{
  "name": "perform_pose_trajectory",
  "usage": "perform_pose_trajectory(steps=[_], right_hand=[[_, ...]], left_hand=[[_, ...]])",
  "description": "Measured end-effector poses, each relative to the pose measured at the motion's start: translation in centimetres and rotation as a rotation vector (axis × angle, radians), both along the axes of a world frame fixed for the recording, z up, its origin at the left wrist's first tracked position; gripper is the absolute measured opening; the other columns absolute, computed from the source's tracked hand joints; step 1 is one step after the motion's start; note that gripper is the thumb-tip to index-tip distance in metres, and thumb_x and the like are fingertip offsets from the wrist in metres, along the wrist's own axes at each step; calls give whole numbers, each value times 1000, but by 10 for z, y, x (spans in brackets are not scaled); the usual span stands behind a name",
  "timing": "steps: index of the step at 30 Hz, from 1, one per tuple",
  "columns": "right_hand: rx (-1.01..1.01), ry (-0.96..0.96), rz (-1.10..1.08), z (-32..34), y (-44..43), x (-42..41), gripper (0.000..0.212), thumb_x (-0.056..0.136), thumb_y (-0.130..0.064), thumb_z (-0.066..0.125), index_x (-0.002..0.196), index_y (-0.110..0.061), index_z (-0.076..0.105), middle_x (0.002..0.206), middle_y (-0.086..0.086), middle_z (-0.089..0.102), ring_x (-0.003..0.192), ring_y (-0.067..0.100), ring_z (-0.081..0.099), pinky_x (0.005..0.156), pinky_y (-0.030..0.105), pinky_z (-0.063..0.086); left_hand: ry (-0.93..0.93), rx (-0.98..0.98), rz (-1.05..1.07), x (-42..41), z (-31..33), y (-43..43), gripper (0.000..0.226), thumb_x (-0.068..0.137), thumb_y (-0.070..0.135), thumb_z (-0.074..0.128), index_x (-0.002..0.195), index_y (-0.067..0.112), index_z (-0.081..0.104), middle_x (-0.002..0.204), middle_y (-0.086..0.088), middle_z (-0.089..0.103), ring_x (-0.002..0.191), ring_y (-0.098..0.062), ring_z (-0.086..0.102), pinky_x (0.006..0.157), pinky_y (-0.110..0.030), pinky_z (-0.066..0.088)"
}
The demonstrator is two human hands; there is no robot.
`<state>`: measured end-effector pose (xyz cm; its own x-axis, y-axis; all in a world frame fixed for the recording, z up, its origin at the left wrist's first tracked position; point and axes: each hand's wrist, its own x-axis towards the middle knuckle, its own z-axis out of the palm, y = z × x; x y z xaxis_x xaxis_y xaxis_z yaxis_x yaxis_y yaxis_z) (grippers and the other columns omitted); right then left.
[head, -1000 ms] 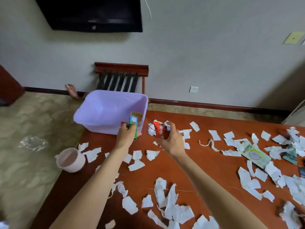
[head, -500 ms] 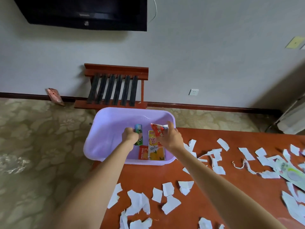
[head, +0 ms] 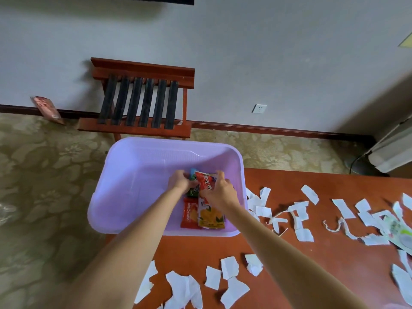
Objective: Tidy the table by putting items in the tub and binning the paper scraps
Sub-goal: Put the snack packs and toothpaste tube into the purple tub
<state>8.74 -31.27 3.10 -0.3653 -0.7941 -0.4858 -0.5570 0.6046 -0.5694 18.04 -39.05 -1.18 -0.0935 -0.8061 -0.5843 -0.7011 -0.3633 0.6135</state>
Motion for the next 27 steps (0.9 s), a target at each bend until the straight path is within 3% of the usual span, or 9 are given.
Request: perform_pose_trajectory(steps=[4,6,9,13,15,18,22,27], right_hand=[[16,-8,-22,0,0,-1,48,85,-18,58,126,-11,34,116,16,52,102,34,57,74,34,43],[15,21,-17,3,-1,0,50,86,-18,56,130,-12,32,116,15,51,102,35,56,73,34,42],[41,74,19,6,1,3,53,86,-19,53,133,-12,29,119,18,49,106,40,54,82,40,45],[117,151,124,5,6,15,58,86,-21,54,137,-14,25,130,19,43,118,40,47,93,42,42],[148,183,167,3,9,25,61,88,-24,53,141,-20,22,136,17,36,124,39,41,97,41,40],[275,247,295,-4,15,36,65,93,-29,49,147,-26,12,146,19,22,133,39,32,104,43,37],[333,243,349,-5,18,36,65,93,-37,50,147,-25,15,149,24,18,136,39,30,105,44,37],[289,269,399,2,17,31,53,96,-13,39,145,-20,22,142,21,36,130,38,38,100,43,41]], left_hand=[[-90,-22,-97,2,-4,-3,34,78,32,74,85,6,54,110,-20,66,100,-32,63,75,-34,45],[-143,-59,-135,4,-6,-3,37,81,37,70,82,6,50,108,-19,66,94,-30,62,76,-34,46],[-152,-93,-119,8,-4,-1,35,91,36,56,97,2,61,111,-20,66,105,-34,61,84,-37,47],[-99,-52,-24,21,-1,0,41,99,26,39,110,-7,59,118,-26,62,113,-39,57,92,-39,45],[-53,-26,34,29,-4,-2,37,97,22,38,104,-6,61,110,-26,65,99,-39,64,88,-39,52],[61,106,90,39,2,5,28,93,10,39,74,0,56,79,-19,61,53,-25,55,54,-28,49],[52,288,-68,47,20,23,27,93,7,44,68,5,52,64,-10,55,50,-19,50,47,-20,40],[32,362,-173,47,24,33,27,95,11,47,69,8,52,51,-3,60,44,-15,54,51,-21,40]])
